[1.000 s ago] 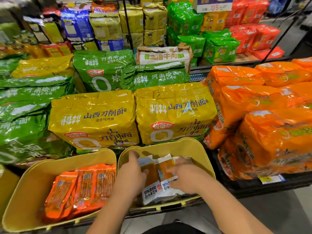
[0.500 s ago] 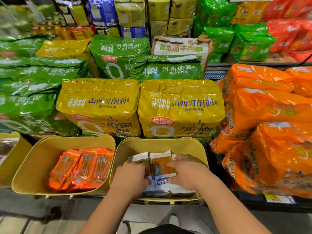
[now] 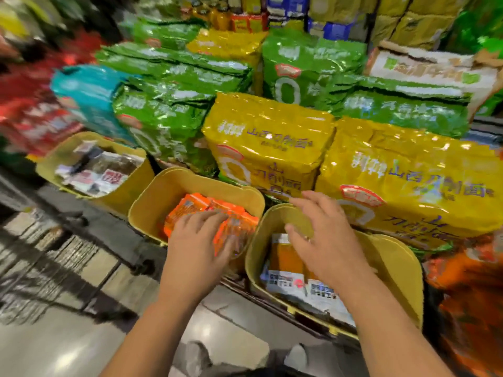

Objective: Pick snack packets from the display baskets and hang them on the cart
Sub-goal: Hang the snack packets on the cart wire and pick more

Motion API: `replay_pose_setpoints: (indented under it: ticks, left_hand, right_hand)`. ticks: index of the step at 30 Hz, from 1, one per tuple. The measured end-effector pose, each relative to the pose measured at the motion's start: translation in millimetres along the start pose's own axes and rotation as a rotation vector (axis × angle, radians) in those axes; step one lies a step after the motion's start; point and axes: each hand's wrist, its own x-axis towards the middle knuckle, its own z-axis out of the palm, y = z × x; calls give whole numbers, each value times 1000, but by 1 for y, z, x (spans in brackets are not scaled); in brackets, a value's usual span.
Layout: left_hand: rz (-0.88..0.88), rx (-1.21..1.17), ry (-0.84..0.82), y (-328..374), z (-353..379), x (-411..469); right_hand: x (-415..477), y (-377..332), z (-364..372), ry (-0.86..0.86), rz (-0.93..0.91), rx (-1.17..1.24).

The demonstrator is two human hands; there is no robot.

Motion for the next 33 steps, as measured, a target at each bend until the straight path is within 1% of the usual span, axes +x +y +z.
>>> replay_pose_setpoints:
  ticks: [3,6,8,12,15,18,22,25,29,33]
  left_hand:
    - [-140,-15,27,-31,-20,-9]
    - [-219,-19,23,-70,-38,-21]
    - [-283,-31,11,-102,-52,-32]
    - [-447,-114,6,-170,-84,-60]
    - [-591,-229,86,-233,-112,-92]
    - [-668,-219,141,-291,-137,-122]
    - [-811,-167,85,-364,-161,-166]
    - [-911,-130,69,-412,-173,-201]
    - [-1010,-108,42,-455,-174,-228]
    - [-1094,-122,-6,-492,-166,-228]
  right_hand:
    - [8,-32,16,-94,-69,-56]
    - [13,-70,40,-206,-108,-125]
    - [18,-102,60,-251,-133,-135]
    - [24,-167,105,-296,-237,-182]
    - [29,-225,155,-336,-271,-228]
    - [33,-274,202,-338,-280,-225]
    - [34,-335,265,-386,-341,-218]
    - [35,-378,314,-505,-420,-211]
    - [40,-408,366,-672,-450,-280]
    - [64,-426,417,-795,-457,-367]
